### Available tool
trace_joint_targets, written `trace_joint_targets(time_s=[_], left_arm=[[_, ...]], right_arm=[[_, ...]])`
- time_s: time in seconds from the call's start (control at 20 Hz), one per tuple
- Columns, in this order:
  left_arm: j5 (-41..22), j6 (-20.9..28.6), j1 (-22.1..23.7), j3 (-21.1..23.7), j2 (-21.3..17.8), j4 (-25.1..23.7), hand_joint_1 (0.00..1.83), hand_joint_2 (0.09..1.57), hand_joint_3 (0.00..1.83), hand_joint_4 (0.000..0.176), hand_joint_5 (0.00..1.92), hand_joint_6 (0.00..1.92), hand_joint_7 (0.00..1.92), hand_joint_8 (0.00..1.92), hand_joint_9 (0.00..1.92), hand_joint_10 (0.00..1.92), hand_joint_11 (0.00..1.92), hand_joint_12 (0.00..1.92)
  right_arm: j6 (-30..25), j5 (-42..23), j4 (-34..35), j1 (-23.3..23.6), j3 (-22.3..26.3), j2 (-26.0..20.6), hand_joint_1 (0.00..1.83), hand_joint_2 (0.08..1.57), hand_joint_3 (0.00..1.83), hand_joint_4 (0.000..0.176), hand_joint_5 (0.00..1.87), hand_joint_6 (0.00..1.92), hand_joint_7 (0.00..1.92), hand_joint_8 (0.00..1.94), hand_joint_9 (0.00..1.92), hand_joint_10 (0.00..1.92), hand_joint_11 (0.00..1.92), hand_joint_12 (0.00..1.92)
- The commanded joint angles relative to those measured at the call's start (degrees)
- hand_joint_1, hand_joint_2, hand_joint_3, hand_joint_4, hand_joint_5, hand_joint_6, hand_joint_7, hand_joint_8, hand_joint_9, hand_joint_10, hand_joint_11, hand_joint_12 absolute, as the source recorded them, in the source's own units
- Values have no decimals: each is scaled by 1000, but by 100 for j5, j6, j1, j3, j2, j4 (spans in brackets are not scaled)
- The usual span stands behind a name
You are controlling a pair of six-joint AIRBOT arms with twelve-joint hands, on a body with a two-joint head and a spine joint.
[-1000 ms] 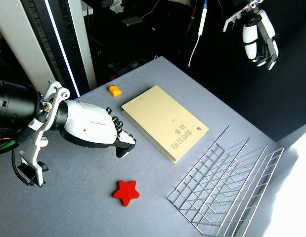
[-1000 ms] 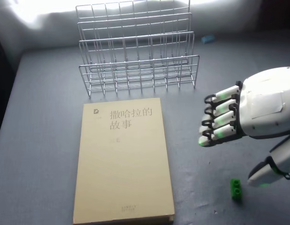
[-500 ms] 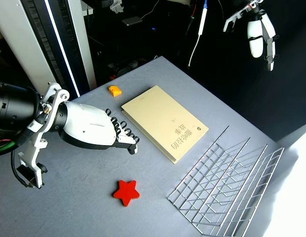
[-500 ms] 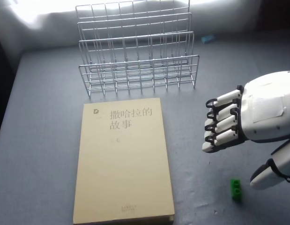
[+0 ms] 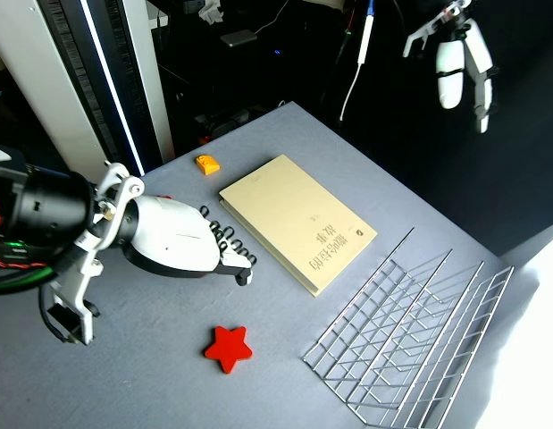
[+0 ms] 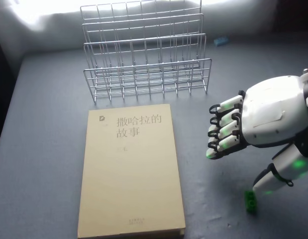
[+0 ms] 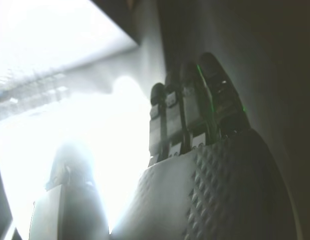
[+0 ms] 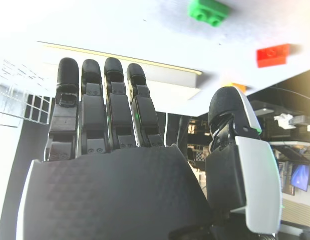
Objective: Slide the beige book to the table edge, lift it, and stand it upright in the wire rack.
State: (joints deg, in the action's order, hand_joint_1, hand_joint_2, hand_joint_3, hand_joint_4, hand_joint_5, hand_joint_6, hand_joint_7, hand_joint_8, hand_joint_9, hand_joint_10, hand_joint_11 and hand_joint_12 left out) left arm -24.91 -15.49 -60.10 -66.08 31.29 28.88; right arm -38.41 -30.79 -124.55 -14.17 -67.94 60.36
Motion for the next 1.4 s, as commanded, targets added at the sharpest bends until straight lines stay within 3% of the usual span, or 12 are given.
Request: trace_joint_targets(time_s=[0.0,0.15,0.2,0.35,0.5,0.65,0.7,0.8,0.95,1.15,1.35], left_arm=[[-520,13,43,-7,-33,100,186,1172,2,0,309,0,304,0,305,0,0,669],[-558,11,40,70,17,-21,212,1175,1,0,318,4,327,7,329,5,0,721],[-566,11,41,113,17,-83,194,1178,2,0,323,5,322,4,322,2,0,728],[-824,10,43,202,56,-642,189,1164,0,0,329,2,298,0,270,0,0,702],[-787,126,-7,185,68,-657,167,1180,3,0,333,1,339,8,319,12,0,734],[-72,714,-152,111,110,-648,193,1180,0,0,299,1,297,1,248,1,0,564],[56,757,-178,89,130,-648,179,1179,0,0,262,1,277,1,232,1,0,495],[220,961,-220,81,148,-648,183,1177,0,0,285,8,283,4,230,1,0,500],[447,1962,-294,86,166,-645,187,1184,1,0,274,1,261,0,213,1,0,515],[227,2948,-263,134,168,-643,226,1177,0,0,292,3,285,1,236,3,0,564],[-221,2956,-257,175,170,-647,150,1195,3,0,271,3,258,2,215,1,0,538]], right_arm=[[-7,126,205,-3,-50,27,93,1192,2,0,302,5,281,3,249,4,0,667],[-5,147,204,-44,-121,156,97,1205,3,0,293,0,293,0,261,2,0,682],[-5,185,204,-60,-123,205,105,1198,0,0,305,4,314,5,283,8,0,764],[2,238,202,-73,-124,333,86,1201,1,0,296,1,314,1,285,3,0,760],[17,289,201,-73,-189,498,105,1197,0,0,290,0,312,0,289,2,0,799],[17,374,200,-81,-277,642,120,1195,0,0,303,4,317,2,309,6,0,856],[16,375,200,-99,-318,693,145,1200,1,0,301,2,311,2,294,6,0,778],[31,369,200,-115,-397,786,152,1188,0,0,290,0,308,0,292,3,0,776],[80,367,199,-127,-537,963,225,1175,0,0,259,6,275,6,260,8,0,721],[83,425,198,-93,-657,1183,232,1177,0,0,250,2,263,3,235,6,0,644],[54,578,198,-57,-729,1405,189,1177,0,0,283,8,300,6,270,7,0,739]])
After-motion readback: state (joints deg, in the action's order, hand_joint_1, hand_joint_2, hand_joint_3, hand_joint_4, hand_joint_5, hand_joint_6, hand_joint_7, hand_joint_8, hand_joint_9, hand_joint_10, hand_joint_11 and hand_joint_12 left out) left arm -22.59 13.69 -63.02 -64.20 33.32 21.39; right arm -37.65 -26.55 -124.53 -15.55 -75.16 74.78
